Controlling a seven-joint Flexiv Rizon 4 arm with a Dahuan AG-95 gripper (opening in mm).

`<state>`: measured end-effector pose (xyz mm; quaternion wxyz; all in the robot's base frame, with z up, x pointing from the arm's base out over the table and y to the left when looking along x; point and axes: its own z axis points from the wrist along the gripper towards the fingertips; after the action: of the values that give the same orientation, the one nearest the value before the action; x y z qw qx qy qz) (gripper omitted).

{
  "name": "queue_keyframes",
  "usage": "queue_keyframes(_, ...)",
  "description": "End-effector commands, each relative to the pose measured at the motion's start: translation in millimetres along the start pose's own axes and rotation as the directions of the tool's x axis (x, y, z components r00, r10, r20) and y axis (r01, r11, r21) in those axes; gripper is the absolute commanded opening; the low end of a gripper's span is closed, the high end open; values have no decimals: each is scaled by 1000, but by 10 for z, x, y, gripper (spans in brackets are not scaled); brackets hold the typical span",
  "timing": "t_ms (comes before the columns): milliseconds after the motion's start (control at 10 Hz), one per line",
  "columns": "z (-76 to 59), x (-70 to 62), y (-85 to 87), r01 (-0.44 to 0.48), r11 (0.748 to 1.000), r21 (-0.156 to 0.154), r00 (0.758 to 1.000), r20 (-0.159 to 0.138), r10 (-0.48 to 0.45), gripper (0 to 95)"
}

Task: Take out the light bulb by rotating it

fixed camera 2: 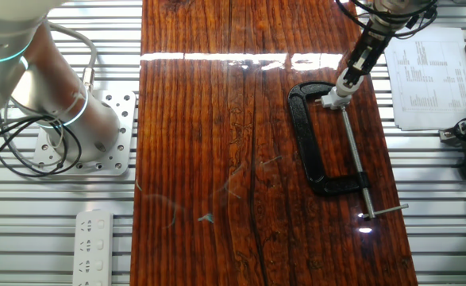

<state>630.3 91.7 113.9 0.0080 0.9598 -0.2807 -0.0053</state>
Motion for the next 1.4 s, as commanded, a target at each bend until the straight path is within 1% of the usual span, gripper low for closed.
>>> queue_keyframes(100,-42,-5,-13,-1,1000,4,1000,-13,1,570)
queue_keyframes(200,-42,-4,-14,-2,1000,12,1000,-19,2,570)
queue_keyframes(300,-43,-4,-15,-3,1000,15,1000,-18,3,570)
queue_keyframes(500,-45,-4,-16,-38,999,13,999,-28,38,570)
queue_keyframes(600,-46,-4,-15,-122,992,-16,992,-48,121,570)
queue_keyframes(700,-59,2,-30,-286,958,-17,956,-70,285,570)
queue_keyframes(800,-72,14,-54,-445,895,-4,893,-78,444,570)
queue_keyframes(900,-80,20,-67,-552,834,4,830,-89,550,570)
queue_keyframes(1000,-83,23,-72,-651,759,9,754,-116,647,570)
queue_keyframes(1100,-83,23,-72,-709,705,15,698,-124,705,570)
queue_keyframes(1200,-83,22,-72,-751,660,20,652,-127,747,570)
queue_keyframes(1400,-88,22,-71,-787,617,23,609,-132,782,570)
